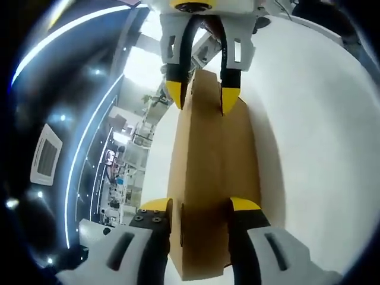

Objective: Operate the shoe box by opening the lid, removing the specified soft item, and placing it in the target area until the item is outside and the box remains undamaged.

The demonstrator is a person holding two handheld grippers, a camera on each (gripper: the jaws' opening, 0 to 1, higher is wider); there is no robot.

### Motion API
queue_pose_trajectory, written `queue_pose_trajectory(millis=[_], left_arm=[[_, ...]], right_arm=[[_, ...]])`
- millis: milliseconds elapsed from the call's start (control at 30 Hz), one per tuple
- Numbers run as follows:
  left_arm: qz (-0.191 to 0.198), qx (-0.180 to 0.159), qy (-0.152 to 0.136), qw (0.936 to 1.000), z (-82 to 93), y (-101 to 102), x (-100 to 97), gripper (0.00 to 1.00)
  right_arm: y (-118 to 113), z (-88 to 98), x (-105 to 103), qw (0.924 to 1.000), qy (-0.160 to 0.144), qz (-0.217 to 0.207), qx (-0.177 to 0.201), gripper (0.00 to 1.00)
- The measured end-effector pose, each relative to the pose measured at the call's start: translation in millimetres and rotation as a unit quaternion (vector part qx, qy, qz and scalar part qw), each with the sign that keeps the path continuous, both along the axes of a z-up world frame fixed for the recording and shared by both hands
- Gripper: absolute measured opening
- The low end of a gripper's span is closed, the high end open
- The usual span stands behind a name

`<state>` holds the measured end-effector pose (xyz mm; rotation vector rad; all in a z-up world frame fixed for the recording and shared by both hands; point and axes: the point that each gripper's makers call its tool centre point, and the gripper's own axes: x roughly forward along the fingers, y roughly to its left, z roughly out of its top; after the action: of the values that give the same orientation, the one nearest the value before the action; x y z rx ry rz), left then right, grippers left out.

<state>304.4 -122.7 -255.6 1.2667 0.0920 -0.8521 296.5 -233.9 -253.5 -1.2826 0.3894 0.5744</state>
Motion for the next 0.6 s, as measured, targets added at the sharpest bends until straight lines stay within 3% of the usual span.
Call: queue_pose_trajectory(millis=[400, 600], left_arm=[[-0.002, -0.01, 0.002, 0.9999, 0.7, 1.6, -0.1, 0.37], [-0.002, -0.012, 0.0, 0.9999, 4.2, 5.1, -0.1, 0.36]], right_arm=[[-32.1, -2.6, -1.5, 0.9996, 0.006, -0.014, -0.024, 0.33], [-32.1, -3.0, -0.9, 0.9994, 0.001, -0.011, -0.033, 0.32]])
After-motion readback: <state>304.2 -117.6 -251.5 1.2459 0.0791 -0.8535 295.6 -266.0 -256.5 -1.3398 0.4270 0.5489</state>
